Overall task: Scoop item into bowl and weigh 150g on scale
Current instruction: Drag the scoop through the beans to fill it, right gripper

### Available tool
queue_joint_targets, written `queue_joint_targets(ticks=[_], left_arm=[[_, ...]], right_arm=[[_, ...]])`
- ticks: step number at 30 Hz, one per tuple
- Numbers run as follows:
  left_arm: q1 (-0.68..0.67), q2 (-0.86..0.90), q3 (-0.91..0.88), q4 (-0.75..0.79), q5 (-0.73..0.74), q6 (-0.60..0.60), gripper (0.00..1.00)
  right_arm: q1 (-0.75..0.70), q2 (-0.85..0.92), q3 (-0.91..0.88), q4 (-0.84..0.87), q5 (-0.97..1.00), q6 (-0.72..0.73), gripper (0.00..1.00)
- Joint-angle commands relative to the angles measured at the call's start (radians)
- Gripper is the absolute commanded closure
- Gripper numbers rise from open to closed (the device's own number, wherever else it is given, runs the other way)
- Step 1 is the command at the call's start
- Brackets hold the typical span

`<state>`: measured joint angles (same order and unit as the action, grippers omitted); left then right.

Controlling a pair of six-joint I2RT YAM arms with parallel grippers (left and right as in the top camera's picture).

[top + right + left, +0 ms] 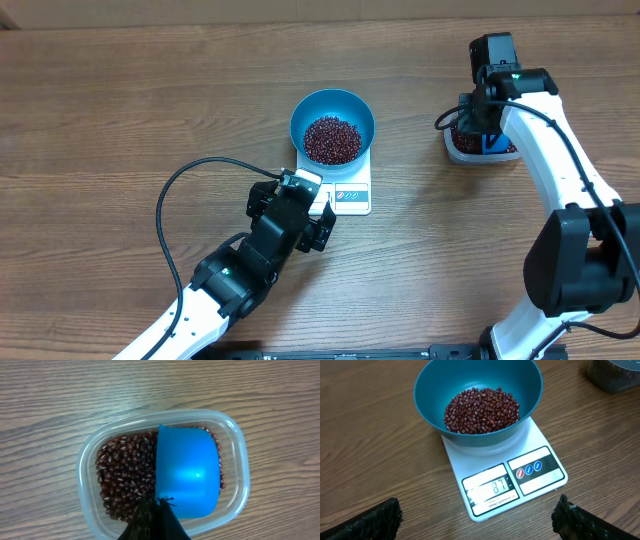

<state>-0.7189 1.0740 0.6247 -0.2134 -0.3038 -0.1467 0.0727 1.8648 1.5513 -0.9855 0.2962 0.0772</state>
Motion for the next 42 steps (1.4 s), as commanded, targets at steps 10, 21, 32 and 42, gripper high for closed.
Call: queue_joint_targets(ticks=[10, 21, 32, 42], left_arm=[[0.006, 0.006, -0.008, 0.001, -0.018, 0.019, 0.00], [0.006, 0.006, -0.008, 0.001, -0.018, 0.019, 0.00], [0.006, 0.006, -0.008, 0.001, -0.018, 0.019, 0.00], [0.006, 0.006, -0.008, 0.001, -0.018, 0.019, 0.00]], right_arm=[[-0.001, 0.054, 0.019, -0.017, -0.158, -0.007, 0.96], [-0.050, 0.054, 0.019, -0.033, -0.288, -0.008, 0.96], [-0.165, 0.054, 0.020, -0.031, -0.618, -0.099, 0.96], [-0.182, 0.054, 0.020, -0.031, -0.718, -0.138, 0.96]])
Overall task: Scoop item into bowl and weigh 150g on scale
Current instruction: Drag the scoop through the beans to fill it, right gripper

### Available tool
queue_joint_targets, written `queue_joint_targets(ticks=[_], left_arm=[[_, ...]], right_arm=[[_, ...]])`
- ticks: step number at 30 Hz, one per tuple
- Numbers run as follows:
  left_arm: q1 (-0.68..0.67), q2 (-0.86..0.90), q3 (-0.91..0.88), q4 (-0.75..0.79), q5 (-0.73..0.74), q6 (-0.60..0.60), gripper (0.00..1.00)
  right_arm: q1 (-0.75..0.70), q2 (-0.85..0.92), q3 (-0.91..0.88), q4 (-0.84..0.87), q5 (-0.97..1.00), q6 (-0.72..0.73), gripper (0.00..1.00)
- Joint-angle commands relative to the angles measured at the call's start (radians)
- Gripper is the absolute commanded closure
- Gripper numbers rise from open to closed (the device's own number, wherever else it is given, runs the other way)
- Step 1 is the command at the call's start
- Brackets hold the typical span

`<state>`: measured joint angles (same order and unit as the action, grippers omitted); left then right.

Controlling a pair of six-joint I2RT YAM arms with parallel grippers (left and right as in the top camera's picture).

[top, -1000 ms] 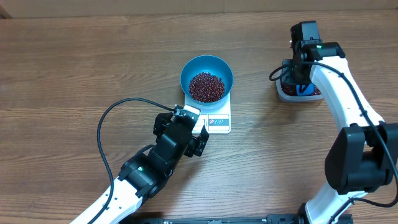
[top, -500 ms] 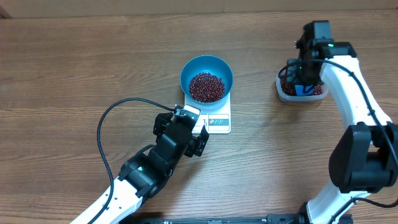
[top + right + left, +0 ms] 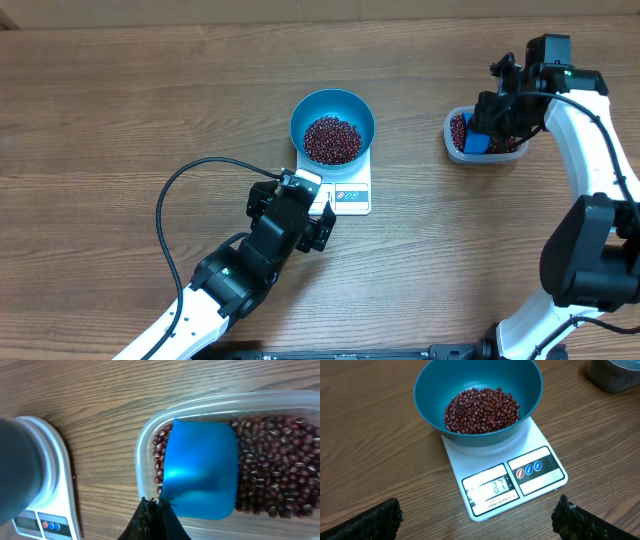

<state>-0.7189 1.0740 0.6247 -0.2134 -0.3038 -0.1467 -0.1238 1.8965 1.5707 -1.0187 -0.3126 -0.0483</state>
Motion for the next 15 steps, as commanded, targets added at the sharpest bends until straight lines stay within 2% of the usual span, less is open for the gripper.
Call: queue_joint_targets(ticks=[1, 8, 15], left_arm=[[0.006, 0.006, -0.008, 0.001, -0.018, 0.019, 0.01], [0.006, 0.006, -0.008, 0.001, -0.018, 0.019, 0.00], [0.006, 0.006, -0.008, 0.001, -0.018, 0.019, 0.00]], right_arm=[[0.015, 0.022, 0.000, 0.002, -0.109, -0.013, 0.96], [0.007, 0.022, 0.002, 0.003, -0.114, -0.012, 0.96], [-0.069, 0.022, 0.002, 0.011, -0.192, -0.013, 0.96]])
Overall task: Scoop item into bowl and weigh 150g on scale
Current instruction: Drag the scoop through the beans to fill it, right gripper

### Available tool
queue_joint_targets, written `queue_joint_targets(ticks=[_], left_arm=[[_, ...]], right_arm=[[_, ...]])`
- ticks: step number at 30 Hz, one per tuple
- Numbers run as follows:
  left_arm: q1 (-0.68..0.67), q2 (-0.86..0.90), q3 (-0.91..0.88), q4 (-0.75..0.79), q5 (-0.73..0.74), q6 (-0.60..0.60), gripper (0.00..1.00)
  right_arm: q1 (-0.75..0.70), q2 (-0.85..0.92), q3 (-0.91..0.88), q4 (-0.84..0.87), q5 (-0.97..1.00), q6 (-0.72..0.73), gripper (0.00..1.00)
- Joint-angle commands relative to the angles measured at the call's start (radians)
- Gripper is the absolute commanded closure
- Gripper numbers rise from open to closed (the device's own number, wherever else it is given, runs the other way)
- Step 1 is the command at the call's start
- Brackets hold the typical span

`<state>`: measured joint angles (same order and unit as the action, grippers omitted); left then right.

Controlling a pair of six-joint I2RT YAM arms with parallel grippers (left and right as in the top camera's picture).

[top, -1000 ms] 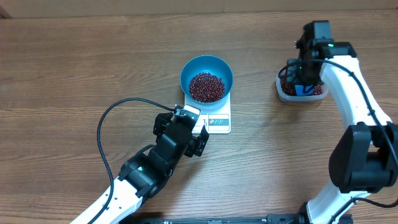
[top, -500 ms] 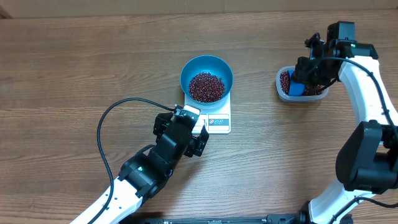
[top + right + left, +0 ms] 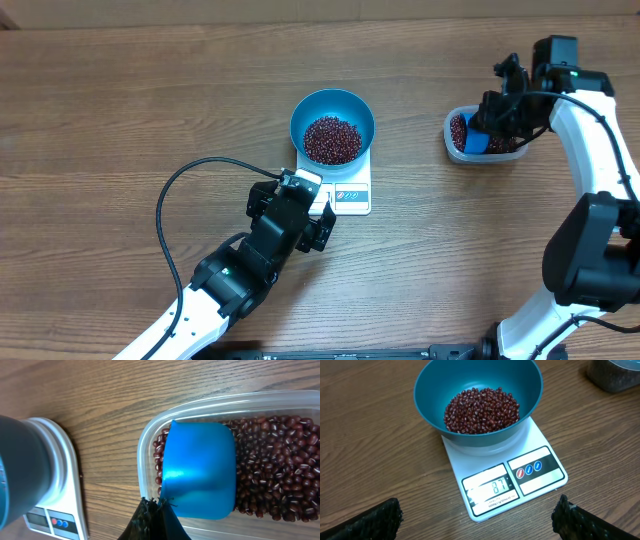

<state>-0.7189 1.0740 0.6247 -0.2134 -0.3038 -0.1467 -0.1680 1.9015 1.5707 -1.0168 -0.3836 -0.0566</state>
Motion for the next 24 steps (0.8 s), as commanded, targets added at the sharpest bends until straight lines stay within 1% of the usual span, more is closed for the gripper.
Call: queue_joint_targets(ticks=[1, 13, 18, 24], left_arm=[[0.006, 0.006, -0.008, 0.001, -0.018, 0.019, 0.01], [0.006, 0.006, -0.008, 0.001, -0.018, 0.019, 0.00], [0.006, 0.006, -0.008, 0.001, -0.018, 0.019, 0.00], [0.006, 0.006, -0.008, 0.001, -0.018, 0.019, 0.01]], right_arm=[[-0.037, 0.017, 0.002, 0.009, -0.133, -0.004, 0.96], [-0.160, 0.018, 0.002, -0.048, -0.203, 0.003, 0.96], [-0.181, 0.018, 0.002, -0.065, -0.215, 0.003, 0.96], [-0.189, 0.018, 0.002, -0.067, -0.312, 0.003, 0.96]])
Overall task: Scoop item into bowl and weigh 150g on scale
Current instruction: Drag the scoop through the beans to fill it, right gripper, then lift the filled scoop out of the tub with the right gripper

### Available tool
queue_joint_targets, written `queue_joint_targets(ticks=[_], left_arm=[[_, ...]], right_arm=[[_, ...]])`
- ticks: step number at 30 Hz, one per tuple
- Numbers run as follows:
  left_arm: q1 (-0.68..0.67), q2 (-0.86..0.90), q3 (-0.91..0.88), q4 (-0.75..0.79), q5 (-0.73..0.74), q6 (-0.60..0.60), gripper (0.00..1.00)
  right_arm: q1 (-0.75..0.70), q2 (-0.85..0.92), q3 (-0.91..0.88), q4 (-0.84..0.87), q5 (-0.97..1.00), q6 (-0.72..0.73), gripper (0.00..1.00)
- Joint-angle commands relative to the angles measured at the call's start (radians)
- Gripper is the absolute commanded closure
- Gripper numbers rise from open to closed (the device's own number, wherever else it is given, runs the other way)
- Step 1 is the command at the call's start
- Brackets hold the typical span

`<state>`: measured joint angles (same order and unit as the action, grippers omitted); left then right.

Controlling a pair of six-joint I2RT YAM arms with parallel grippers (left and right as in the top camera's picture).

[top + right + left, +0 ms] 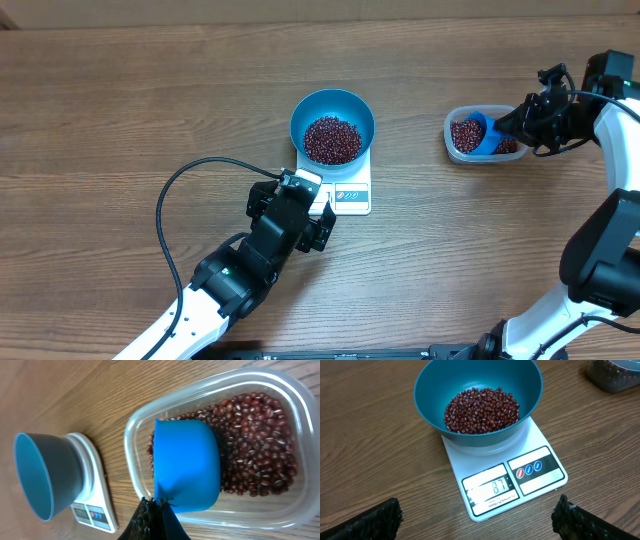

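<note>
A teal bowl (332, 122) partly filled with red beans stands on the white scale (350, 195), whose display (492, 488) reads 87. At the right a clear tub (462, 150) holds more red beans (260, 445). My right gripper (157, 505) is shut on the blue scoop (185, 465), which is tipped over the tub's left end with its back toward the camera; its contents are hidden. My left gripper (477, 520) stands open just in front of the scale, holding nothing.
The left arm's black cable (175, 200) loops over the wooden table (120, 110) left of the scale. The tub sits near the table's right side, with the right arm (610, 150) reaching in from the right edge.
My right arm has swung out to the right and the scoop has tilted, still over the tub's left end. The left gripper, bowl and the 87 reading are unchanged.
The right gripper held the scoop face down over the beans in the tub, arm above it. Then the arm stood further right with the scoop at the tub's left end, and now further right again with the scoop tilted. The scale read 87 throughout.
</note>
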<state>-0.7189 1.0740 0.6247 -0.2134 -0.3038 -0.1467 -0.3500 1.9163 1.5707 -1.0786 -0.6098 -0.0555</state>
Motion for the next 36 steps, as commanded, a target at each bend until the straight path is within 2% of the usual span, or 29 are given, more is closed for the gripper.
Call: queue_joint_targets(ticks=[1, 28, 36], left_arm=[[0.006, 0.006, -0.008, 0.001, -0.018, 0.019, 0.00], [0.006, 0.006, -0.008, 0.001, -0.018, 0.019, 0.00], [0.006, 0.006, -0.008, 0.001, -0.018, 0.019, 0.01]], right_arm=[[-0.007, 0.003, 0.002, -0.005, -0.098, 0.002, 0.96], [-0.089, 0.008, 0.001, -0.013, -0.104, -0.002, 0.96], [-0.130, 0.008, 0.001, -0.013, -0.205, -0.006, 0.96]])
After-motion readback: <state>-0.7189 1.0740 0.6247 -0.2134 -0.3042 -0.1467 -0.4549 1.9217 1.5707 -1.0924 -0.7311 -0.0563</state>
